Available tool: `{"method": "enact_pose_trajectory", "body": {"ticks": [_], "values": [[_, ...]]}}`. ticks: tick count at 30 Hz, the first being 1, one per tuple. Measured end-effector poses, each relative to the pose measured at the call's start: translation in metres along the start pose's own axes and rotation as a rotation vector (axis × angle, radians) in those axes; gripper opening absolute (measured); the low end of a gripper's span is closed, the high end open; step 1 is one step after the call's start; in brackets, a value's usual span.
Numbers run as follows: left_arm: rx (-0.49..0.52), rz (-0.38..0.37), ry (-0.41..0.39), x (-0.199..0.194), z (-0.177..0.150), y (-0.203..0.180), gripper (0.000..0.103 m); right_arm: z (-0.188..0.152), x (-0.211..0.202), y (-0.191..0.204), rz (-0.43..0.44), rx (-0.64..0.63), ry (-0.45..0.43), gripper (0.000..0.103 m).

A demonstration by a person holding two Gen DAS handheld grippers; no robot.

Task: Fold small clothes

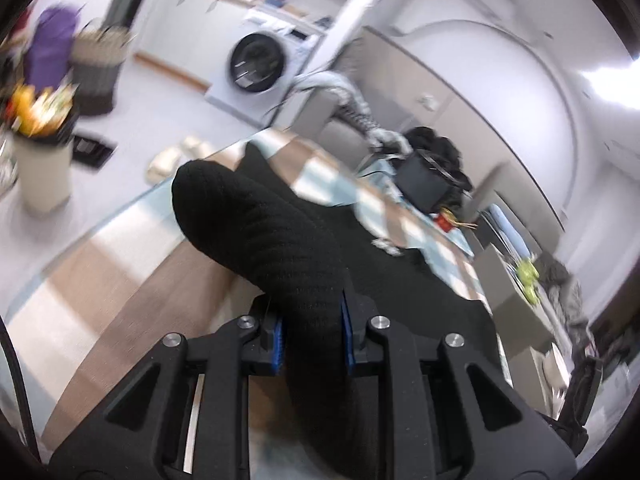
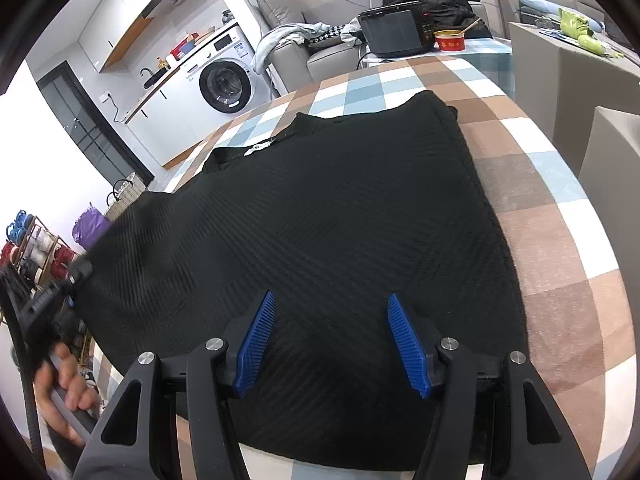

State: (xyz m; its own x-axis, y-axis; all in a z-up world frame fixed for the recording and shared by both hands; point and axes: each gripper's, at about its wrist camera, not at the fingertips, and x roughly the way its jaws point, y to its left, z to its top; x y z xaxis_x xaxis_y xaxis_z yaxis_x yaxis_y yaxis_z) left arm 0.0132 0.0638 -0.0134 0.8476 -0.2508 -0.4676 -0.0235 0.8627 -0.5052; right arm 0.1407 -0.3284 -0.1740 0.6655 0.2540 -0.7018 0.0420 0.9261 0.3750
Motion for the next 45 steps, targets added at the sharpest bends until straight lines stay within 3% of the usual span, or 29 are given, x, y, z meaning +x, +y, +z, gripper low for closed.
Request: {"method": "enact_pose_trajectory", "body": {"ticks": [5, 8, 11, 14, 16, 18, 21, 24, 27, 31, 35, 40, 41, 42, 44, 45], "values": [[0.256, -0.146, 0.011, 0.012, -0.002, -0.095, 0.018, 0.001, -0.01, -0.009, -0.018, 0.017, -0.021, 0.06], [0.401, -0.26, 0.111, 0.027, -0.03, -0.151, 0.018, 0.001, -0.018, -0.018, -0.04, 0.039, -0.042, 0.06], [0.51, -0.354, 0.281, 0.05, -0.076, -0.184, 0.021, 0.001, -0.023, -0.03, -0.065, 0.07, -0.05, 0.06], [0.554, -0.378, 0.429, 0.068, -0.112, -0.185, 0.023, -0.001, -0.025, -0.039, -0.085, 0.087, -0.042, 0.06], [0.525, -0.407, 0.471, 0.065, -0.118, -0.176, 0.033, -0.002, -0.027, -0.042, -0.087, 0.087, -0.039, 0.06], [0.507, -0.43, 0.452, 0.054, -0.114, -0.165, 0.057, -0.001, -0.028, -0.044, -0.074, 0.092, -0.033, 0.06], [0.523, -0.435, 0.39, 0.034, -0.102, -0.151, 0.064, 0.001, -0.03, -0.044, -0.037, 0.095, -0.033, 0.06], [0.51, -0.378, 0.359, 0.024, -0.087, -0.134, 0.065, 0.001, -0.032, -0.045, 0.019, 0.115, -0.024, 0.06], [0.464, -0.334, 0.353, 0.028, -0.069, -0.118, 0.065, 0.0, -0.04, -0.05, -0.011, 0.131, -0.035, 0.06], [0.45, -0.298, 0.381, 0.035, -0.069, -0.111, 0.065, 0.002, -0.059, -0.066, -0.003, 0.189, -0.063, 0.06], [0.534, -0.339, 0.437, 0.039, -0.093, -0.127, 0.065, 0.005, -0.064, -0.064, 0.081, 0.189, -0.058, 0.06], [0.674, -0.347, 0.512, 0.035, -0.132, -0.14, 0.065, -0.001, -0.026, -0.05, 0.15, 0.167, 0.061, 0.059], [0.686, -0.352, 0.528, 0.033, -0.136, -0.141, 0.065, -0.002, -0.021, -0.047, 0.14, 0.159, 0.073, 0.057], [0.701, -0.353, 0.527, 0.03, -0.14, -0.141, 0.065, -0.003, -0.018, -0.045, 0.133, 0.144, 0.078, 0.047], [0.699, -0.366, 0.521, 0.025, -0.139, -0.139, 0.065, -0.002, -0.013, -0.04, 0.082, 0.103, 0.082, 0.025], [0.676, -0.382, 0.526, 0.023, -0.136, -0.137, 0.065, 0.0, -0.012, -0.037, 0.054, 0.081, 0.072, 0.007]]}}
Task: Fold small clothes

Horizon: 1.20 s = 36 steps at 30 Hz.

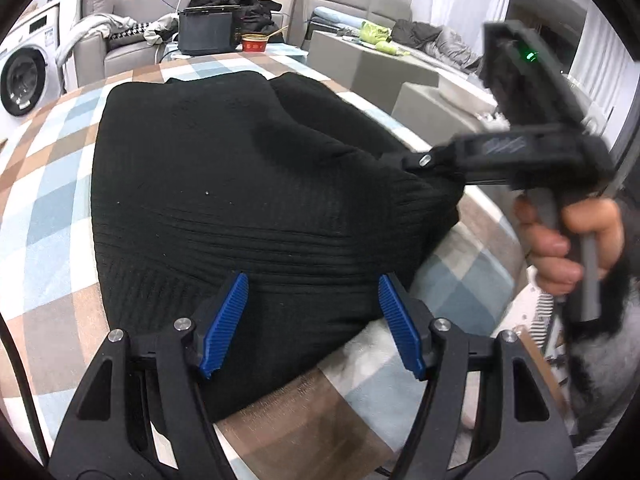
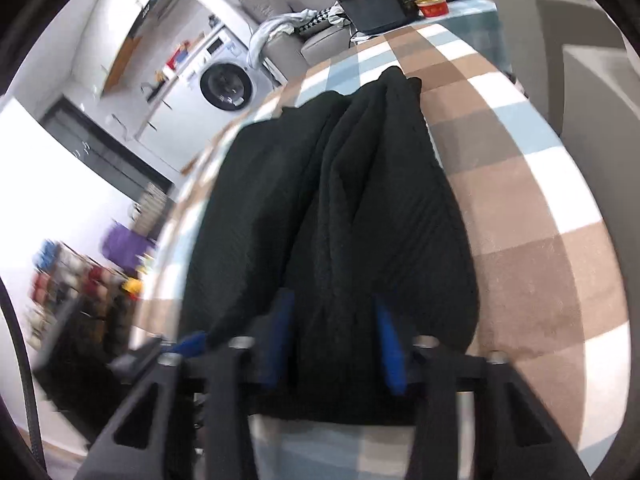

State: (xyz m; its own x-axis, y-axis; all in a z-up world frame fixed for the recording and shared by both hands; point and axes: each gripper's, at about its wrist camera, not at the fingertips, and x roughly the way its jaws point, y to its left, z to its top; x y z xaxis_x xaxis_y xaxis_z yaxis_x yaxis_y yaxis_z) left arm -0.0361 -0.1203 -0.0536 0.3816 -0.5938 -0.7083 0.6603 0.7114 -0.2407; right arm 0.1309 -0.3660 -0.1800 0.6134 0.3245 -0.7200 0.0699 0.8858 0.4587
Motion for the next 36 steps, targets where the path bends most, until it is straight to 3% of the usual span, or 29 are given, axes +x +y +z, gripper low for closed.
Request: {"method": "enact_pose_trajectory", "body": {"ticks": [3, 6, 8, 9, 11, 16, 19, 21, 25, 26, 27, 28, 29, 33, 36], "values": [[-0.056, -0.02, -0.038, -0.012, 0.005, 0.007, 0.065, 0.01, -0.015, 0.012, 0.026, -0.063, -0.062, 0.004], [-0.088, -0.007, -0.094, -0.027, 0.012, 0.017, 0.065, 0.015, -0.034, 0.017, -0.015, -0.114, -0.12, 0.004], [-0.099, 0.022, -0.109, -0.033, 0.013, 0.025, 0.066, 0.015, -0.027, 0.003, -0.095, -0.084, -0.089, 0.004], [-0.108, 0.031, -0.107, -0.033, 0.014, 0.03, 0.066, 0.012, -0.015, -0.009, -0.181, -0.059, -0.035, 0.006], [-0.137, 0.051, -0.09, -0.033, 0.012, 0.042, 0.066, 0.009, -0.007, -0.027, -0.233, -0.004, 0.002, 0.008], [-0.205, 0.085, -0.082, -0.031, 0.01, 0.064, 0.066, 0.012, -0.035, -0.007, -0.145, -0.032, -0.128, 0.034], [-0.232, 0.094, -0.083, -0.03, 0.011, 0.074, 0.066, 0.026, -0.024, 0.021, -0.041, -0.083, -0.114, 0.043], [-0.241, 0.096, -0.088, -0.03, 0.012, 0.077, 0.066, 0.043, -0.002, 0.035, 0.007, -0.099, -0.078, 0.044], [-0.246, 0.107, -0.094, -0.03, 0.013, 0.08, 0.066, 0.072, 0.059, 0.033, 0.071, -0.01, 0.02, 0.044], [-0.247, 0.111, -0.093, -0.03, 0.013, 0.082, 0.066, 0.078, 0.073, 0.03, 0.05, 0.003, 0.047, 0.044], [-0.245, 0.112, -0.091, -0.029, 0.013, 0.081, 0.066, 0.084, 0.08, 0.028, 0.019, 0.004, 0.067, 0.033], [-0.244, 0.115, -0.09, -0.029, 0.013, 0.082, 0.066, 0.086, 0.087, 0.029, 0.009, 0.007, 0.088, 0.014], [-0.244, 0.117, -0.09, -0.028, 0.013, 0.082, 0.066, 0.089, 0.09, 0.03, 0.02, -0.001, 0.105, 0.011], [-0.253, 0.123, -0.091, -0.027, 0.015, 0.087, 0.066, 0.102, 0.053, 0.064, 0.018, -0.228, -0.022, 0.008], [-0.267, 0.131, -0.087, -0.024, 0.014, 0.092, 0.066, 0.111, 0.051, 0.057, -0.072, -0.217, -0.048, 0.009]]}}
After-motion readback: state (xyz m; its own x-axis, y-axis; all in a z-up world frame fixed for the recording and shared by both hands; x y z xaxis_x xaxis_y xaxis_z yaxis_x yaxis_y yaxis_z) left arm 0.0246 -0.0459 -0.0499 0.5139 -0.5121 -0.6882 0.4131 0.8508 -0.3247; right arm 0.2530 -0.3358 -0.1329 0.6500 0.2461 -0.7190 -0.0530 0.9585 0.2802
